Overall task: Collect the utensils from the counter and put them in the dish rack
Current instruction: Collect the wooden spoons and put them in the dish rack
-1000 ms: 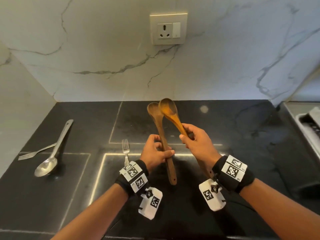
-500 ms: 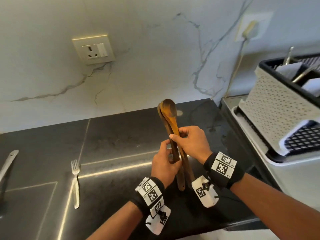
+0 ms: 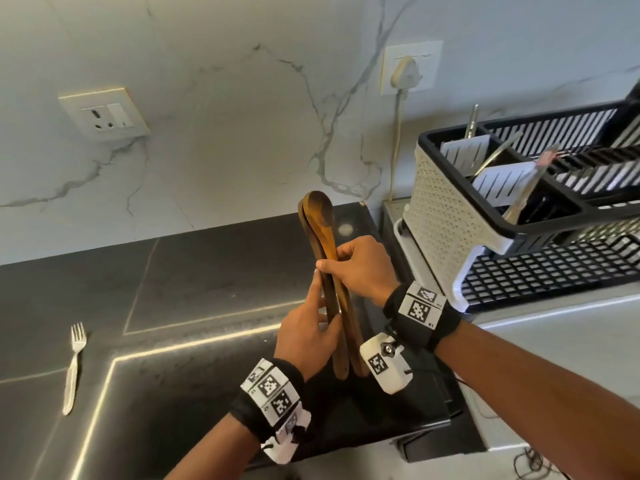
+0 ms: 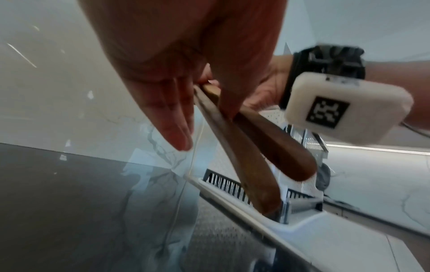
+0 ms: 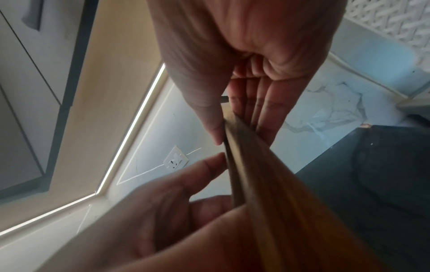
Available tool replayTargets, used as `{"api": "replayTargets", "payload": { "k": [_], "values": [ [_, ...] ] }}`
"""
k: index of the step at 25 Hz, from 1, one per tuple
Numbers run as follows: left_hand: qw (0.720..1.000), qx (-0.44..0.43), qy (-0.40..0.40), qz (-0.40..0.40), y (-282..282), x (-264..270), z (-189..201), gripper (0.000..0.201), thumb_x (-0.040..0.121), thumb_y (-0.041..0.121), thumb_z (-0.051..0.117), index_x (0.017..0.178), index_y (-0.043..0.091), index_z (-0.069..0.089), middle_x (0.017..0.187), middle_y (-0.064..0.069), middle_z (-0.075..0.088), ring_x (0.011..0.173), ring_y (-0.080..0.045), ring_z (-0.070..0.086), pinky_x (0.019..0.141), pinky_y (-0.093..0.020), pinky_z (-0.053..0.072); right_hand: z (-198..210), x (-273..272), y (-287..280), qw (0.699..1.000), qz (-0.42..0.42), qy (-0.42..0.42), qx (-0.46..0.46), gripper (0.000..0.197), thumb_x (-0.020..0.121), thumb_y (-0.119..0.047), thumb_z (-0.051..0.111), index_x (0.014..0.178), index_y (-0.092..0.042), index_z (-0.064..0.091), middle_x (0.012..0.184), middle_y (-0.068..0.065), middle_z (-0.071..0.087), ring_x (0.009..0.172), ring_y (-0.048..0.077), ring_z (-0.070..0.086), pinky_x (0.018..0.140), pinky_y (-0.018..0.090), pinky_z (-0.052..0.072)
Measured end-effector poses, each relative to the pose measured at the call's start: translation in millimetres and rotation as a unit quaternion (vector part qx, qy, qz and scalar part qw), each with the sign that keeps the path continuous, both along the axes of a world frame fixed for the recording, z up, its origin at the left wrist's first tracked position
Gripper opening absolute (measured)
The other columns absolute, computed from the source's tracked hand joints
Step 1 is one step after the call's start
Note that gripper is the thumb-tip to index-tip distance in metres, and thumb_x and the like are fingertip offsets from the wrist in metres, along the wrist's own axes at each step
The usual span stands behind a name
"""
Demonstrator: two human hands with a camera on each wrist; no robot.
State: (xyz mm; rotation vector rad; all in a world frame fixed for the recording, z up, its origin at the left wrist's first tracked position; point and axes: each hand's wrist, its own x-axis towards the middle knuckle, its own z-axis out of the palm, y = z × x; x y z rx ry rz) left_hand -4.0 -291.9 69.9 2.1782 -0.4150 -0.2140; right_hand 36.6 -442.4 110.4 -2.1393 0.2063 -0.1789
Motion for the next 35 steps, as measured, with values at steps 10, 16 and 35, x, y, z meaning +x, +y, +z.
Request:
{"api": "replayTargets", "payload": {
  "k": [10, 16, 35],
  "values": [
    [0.996, -0.042, -0.048, -0.068, -12.0, 64.9, 51.5, 0.045, 0.092, 0.03, 0.062, 0.135, 0.034, 0.05, 0.109, 0.012, 0.066, 0.089, -0.009, 0.067, 0.081, -0.036, 0.059, 67.2, 8.2, -48.2, 0.993, -0.009, -0.073, -0.092, 0.025, 0.084, -0.041, 0.072, 0.079, -0.017, 0.079, 0.068, -0.001, 0.073, 0.065, 0.012, 0.069, 0.073, 0.037, 0.058],
    [0.987, 0.001, -0.089, -0.136, -43.0, 113.0, 80.9, 0.025, 0.09, 0.026, 0.065, 0.115, 0.031, 0.063, 0.104, 0.009, 0.068, 0.076, -0.007, 0.067, 0.074, -0.025, 0.058, 168.1, 15.5, -61.3, 0.96, 0.015, -0.152, -0.234, 0.023, 0.087, -0.041, 0.069, 0.09, -0.021, 0.08, 0.077, -0.004, 0.074, 0.07, 0.01, 0.068, 0.07, 0.015, 0.048],
    [0.975, -0.172, 0.135, 0.029, -255.2, 143.6, 109.5, 0.062, 0.09, 0.022, 0.067, 0.143, 0.024, 0.035, 0.133, -0.008, 0.05, 0.103, -0.022, 0.063, 0.069, -0.031, 0.056, 204.0, 72.3, -454.5, 0.79, 0.122, 0.121, -0.589, 0.018, 0.08, -0.039, 0.075, 0.089, -0.024, 0.081, 0.059, -0.007, 0.068, 0.055, 0.013, 0.062, 0.054, 0.022, 0.037]
  ]
}}
